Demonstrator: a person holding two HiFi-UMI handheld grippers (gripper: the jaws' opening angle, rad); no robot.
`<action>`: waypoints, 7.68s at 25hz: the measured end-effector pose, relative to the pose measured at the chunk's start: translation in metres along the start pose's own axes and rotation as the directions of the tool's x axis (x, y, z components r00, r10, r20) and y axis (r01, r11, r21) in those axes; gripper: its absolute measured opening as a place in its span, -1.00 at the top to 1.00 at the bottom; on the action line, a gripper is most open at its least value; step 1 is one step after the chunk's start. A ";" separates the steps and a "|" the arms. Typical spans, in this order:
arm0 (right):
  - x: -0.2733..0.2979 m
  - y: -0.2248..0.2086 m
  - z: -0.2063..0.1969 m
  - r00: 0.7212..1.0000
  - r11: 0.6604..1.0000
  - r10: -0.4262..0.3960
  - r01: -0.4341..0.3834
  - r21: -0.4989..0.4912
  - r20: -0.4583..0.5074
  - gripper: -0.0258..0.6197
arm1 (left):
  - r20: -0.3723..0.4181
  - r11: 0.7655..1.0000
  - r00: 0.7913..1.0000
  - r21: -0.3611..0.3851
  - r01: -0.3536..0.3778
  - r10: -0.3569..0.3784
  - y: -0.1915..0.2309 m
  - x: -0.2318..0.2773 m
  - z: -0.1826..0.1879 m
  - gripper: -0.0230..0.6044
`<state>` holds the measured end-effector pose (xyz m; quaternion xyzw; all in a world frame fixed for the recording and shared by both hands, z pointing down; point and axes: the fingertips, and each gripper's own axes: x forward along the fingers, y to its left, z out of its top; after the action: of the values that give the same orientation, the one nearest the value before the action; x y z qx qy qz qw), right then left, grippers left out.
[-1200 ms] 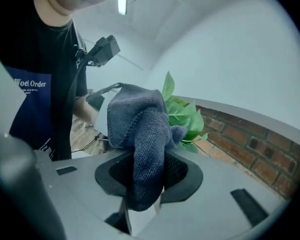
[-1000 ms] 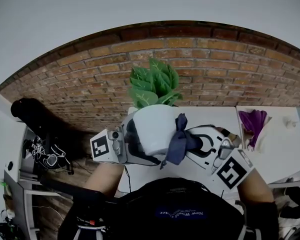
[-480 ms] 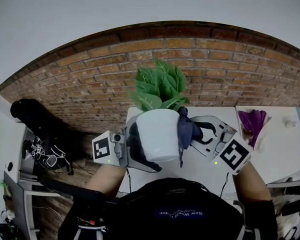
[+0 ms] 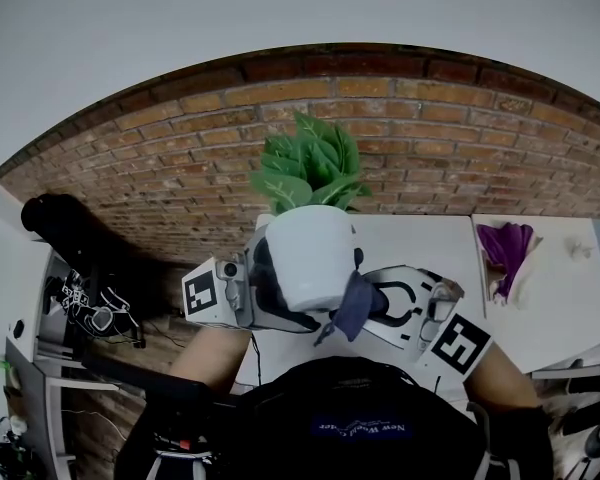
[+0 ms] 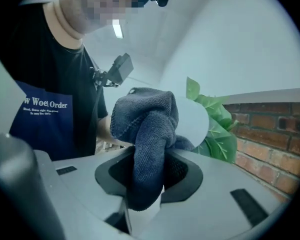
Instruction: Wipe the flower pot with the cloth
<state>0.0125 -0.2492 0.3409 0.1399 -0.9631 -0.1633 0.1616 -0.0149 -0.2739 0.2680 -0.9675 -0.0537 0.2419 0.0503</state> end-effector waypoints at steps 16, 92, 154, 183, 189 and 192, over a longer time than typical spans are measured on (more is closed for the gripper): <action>0.005 -0.053 -0.013 0.973 0.942 -0.166 0.108 0.318 0.162 0.59 | 0.045 0.999 0.999 -0.024 0.030 -0.029 -0.009 0.015 0.005 -0.76; 0.013 -0.024 0.003 0.840 0.856 -0.172 -0.132 0.501 0.515 0.59 | -0.018 0.998 0.998 0.021 -0.060 0.061 -0.007 0.048 -0.011 -0.75; 0.022 -0.015 -0.021 0.957 0.984 0.010 -0.061 -0.166 -0.290 0.60 | -0.844 0.974 0.529 0.185 0.131 0.089 0.026 -0.009 -0.153 -0.73; 0.003 0.000 -0.002 0.988 0.988 0.048 -0.068 -0.138 -0.144 0.60 | -0.712 0.969 0.698 0.218 0.115 0.077 0.028 0.004 -0.120 -0.73; -0.011 -0.059 0.020 0.991 0.991 -0.131 0.132 0.012 -0.008 0.60 | -0.666 0.973 0.746 0.167 0.158 -0.006 0.011 0.013 -0.111 -0.73; -0.008 -0.071 0.021 0.988 0.988 -0.155 0.155 0.026 -0.009 0.60 | -0.666 0.969 0.745 0.165 0.184 -0.027 0.006 0.014 -0.111 -0.73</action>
<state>0.0279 -0.3049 0.2944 0.2172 -0.9508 -0.1620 0.1499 0.0507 -0.2861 0.3579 -0.9740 -0.0603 -0.1136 0.1865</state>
